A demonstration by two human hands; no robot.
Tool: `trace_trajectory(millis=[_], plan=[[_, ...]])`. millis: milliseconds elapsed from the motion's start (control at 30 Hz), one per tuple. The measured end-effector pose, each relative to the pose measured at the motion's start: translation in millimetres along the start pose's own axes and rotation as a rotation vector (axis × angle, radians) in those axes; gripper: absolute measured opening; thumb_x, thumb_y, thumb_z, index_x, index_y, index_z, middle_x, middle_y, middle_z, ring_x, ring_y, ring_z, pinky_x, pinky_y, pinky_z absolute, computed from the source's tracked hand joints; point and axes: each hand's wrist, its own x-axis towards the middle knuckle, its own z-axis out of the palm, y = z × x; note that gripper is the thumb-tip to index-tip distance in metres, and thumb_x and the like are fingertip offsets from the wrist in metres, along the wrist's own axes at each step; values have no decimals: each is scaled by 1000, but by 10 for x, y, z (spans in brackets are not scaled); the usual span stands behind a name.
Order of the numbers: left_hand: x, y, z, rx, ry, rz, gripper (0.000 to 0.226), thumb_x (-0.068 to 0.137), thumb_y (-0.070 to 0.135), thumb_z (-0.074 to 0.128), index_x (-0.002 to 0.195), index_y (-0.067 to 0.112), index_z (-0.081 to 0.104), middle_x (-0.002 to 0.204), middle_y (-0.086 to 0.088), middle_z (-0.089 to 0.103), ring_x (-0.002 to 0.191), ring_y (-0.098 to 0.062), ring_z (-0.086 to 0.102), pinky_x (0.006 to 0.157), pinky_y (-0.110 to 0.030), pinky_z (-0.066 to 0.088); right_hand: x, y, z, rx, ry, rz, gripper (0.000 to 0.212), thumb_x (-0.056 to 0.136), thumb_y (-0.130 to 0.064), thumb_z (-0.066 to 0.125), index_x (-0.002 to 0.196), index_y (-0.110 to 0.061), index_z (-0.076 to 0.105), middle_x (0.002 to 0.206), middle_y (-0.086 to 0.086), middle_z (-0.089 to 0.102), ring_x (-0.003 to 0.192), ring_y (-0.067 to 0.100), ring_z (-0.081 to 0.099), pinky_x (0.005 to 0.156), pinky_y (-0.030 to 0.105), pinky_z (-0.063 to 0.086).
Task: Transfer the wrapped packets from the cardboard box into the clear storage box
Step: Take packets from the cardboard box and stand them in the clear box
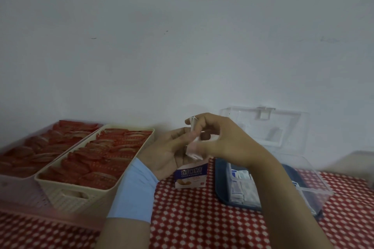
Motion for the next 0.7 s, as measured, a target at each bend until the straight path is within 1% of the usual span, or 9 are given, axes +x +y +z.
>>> trace_trajectory(millis=[67,133,200,333,500,567,600,667,700], plan=[[-7,-15,11,22,-23,-16,43,89,18,60,120,-12,55,93,-18,73,80,-25,74,73,-36,63,-18,6,-79,142,40,-9,17,87,-10,74,102,-9,64,106,10,70,91,24,69,77,38,57],[-6,-29,44,25,-70,-34,36,93,16,61,119,-8,54,93,-13,74,77,-24,74,73,-35,63,-48,22,-172,90,106,9,27,91,-3,69,115,-15,64,90,2,71,83,15,68,84,39,56],[19,-32,93,60,-111,-66,36,89,15,58,119,-5,56,99,-11,73,78,-23,73,71,-33,62,-93,10,-277,3,109,87,34,90,-5,71,122,-18,66,83,-4,72,84,11,69,92,35,54],[61,-70,246,103,-151,-122,28,87,11,59,111,-5,58,97,-11,75,73,-22,73,63,-31,60,-242,-112,-486,-69,-33,208,12,90,-10,72,101,-9,76,91,14,76,82,15,69,87,35,57],[99,-60,518,140,-140,-152,22,94,12,60,111,-2,59,103,-16,74,81,-28,74,65,-34,61,-349,-183,-682,-208,-32,242,6,91,-10,70,93,-8,76,79,6,75,72,8,68,79,31,58],[124,-59,635,272,-32,-132,22,93,10,59,111,-2,63,101,-16,75,85,-29,73,69,-36,61,-386,-182,-770,-265,6,243,6,91,-10,70,91,-9,76,75,4,75,69,8,68,74,29,58],[137,-64,687,432,51,-90,17,93,9,62,107,1,66,97,-13,76,83,-25,73,69,-34,60,-404,-175,-812,-293,28,243,7,91,-11,70,91,-10,76,76,5,75,69,9,68,74,30,58],[152,-90,783,770,183,20,8,88,9,69,96,10,73,84,-5,77,73,-14,70,66,-28,57,-432,-151,-867,-325,65,252,6,90,-13,70,90,-12,77,76,7,75,69,12,68,75,34,60],[157,-112,826,838,221,58,7,87,9,70,92,11,74,81,-4,76,68,-10,69,63,-24,57,-441,-137,-877,-314,83,261,6,90,-13,70,90,-12,77,77,7,75,69,12,69,76,36,60]])
